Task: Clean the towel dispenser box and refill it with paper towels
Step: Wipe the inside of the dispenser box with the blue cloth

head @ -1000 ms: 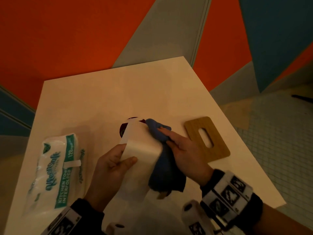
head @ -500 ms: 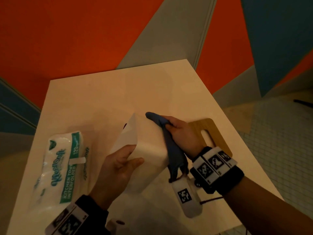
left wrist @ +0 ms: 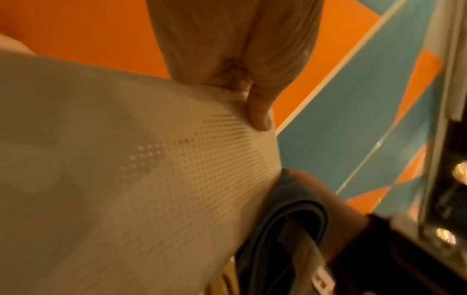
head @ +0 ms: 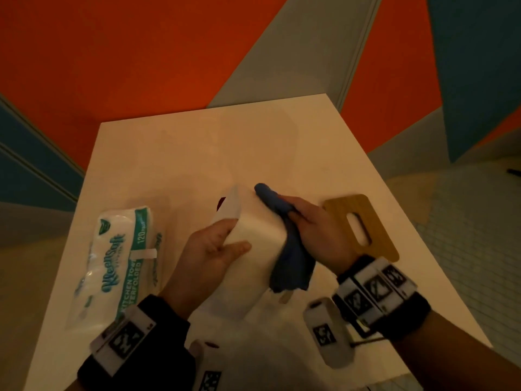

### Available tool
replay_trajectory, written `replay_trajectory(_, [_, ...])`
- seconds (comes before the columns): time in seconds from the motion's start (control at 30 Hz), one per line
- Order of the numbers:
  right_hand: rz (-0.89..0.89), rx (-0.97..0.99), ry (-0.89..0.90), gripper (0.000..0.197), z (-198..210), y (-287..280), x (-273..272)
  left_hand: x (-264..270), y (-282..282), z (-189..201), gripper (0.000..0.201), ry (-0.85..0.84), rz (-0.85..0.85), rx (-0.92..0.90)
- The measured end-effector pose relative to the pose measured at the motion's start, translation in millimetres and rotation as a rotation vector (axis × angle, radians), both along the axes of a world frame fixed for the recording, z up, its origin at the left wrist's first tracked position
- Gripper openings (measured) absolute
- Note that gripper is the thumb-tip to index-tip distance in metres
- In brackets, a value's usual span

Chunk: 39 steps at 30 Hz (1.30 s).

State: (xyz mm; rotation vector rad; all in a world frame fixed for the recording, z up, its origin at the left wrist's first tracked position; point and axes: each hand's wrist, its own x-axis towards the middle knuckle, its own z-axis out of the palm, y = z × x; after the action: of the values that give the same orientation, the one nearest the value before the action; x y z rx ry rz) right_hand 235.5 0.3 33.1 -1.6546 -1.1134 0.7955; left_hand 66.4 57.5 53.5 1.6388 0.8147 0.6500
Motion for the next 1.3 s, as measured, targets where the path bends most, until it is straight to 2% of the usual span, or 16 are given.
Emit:
replay_trajectory(0.1, [0.054, 0.023, -0.017, 0.035, 13, 9, -3, 6, 15, 2, 0.031, -0.015, 0.083, -0.121])
replay_trajectory(0.27, [0.085, 0.221, -0.484, 0.039, -8, 2, -29, 16, 27, 3, 0.021, -0.156, 0.179, -0.357])
replay_trajectory(0.33, [0.187, 0.217, -0.599, 0.035, -21, -12, -40, 18, 29, 3, 0.021, -0.193, 0.205, -0.397])
replay_trajectory(0.43, [0.427, 0.240, -0.787, 0.042, -44, -45, -59, 17, 32, -2, 0.029, -0.188, 0.255, -0.434])
replay_trajectory(0.5, [0.561, 0.258, -0.933, 0.041, -53, -61, -65, 16, 31, -5, 0.025, -0.177, 0.258, -0.450])
replay_trajectory(0.57, [0.608, 0.297, -0.986, 0.039, -51, -57, -56, 17, 29, -5, 0.024, -0.165, 0.233, -0.439])
replay_trajectory(0.67, [0.471, 0.316, -0.901, 0.036, -41, -31, -33, 20, 30, -2, 0.028, -0.162, 0.178, -0.371])
replay_trajectory(0.77, [0.269, 0.292, -0.697, 0.037, -30, -19, -25, 19, 30, 7, 0.032, -0.157, 0.130, -0.212])
replay_trajectory(0.83, [0.099, 0.310, -0.484, 0.040, -18, -17, -27, 16, 24, 11, 0.033, -0.149, 0.040, -0.144])
replay_trajectory(0.93, [-0.161, 0.225, -0.018, 0.034, 4, -16, -19, 10, 13, 11, 0.029, -0.076, -0.065, -0.086])
replay_trajectory(1.0, [-0.194, 0.136, 0.262, 0.033, 10, -16, -12, 7, 11, 6, 0.021, -0.031, -0.107, -0.064])
replay_trajectory(1.03, [-0.203, 0.120, 0.332, 0.034, 11, -17, -12, 7, 11, 4, 0.016, -0.028, -0.121, -0.094])
replay_trajectory(1.1, [-0.224, 0.137, 0.365, 0.034, 11, -21, -15, 8, 9, 7, 0.009, -0.051, -0.155, -0.195])
replay_trajectory(1.17, [-0.204, 0.191, 0.341, 0.030, 10, -27, -21, 13, 6, 11, 0.020, -0.135, -0.202, -0.321])
replay_trajectory(1.23, [-0.164, 0.239, 0.264, 0.034, 5, -34, -23, 19, 8, 17, 0.015, -0.225, -0.115, -0.485])
replay_trajectory(1.3, [-0.111, 0.276, 0.114, 0.030, -1, -40, -24, 25, 13, 18, 0.023, -0.305, -0.024, -0.605])
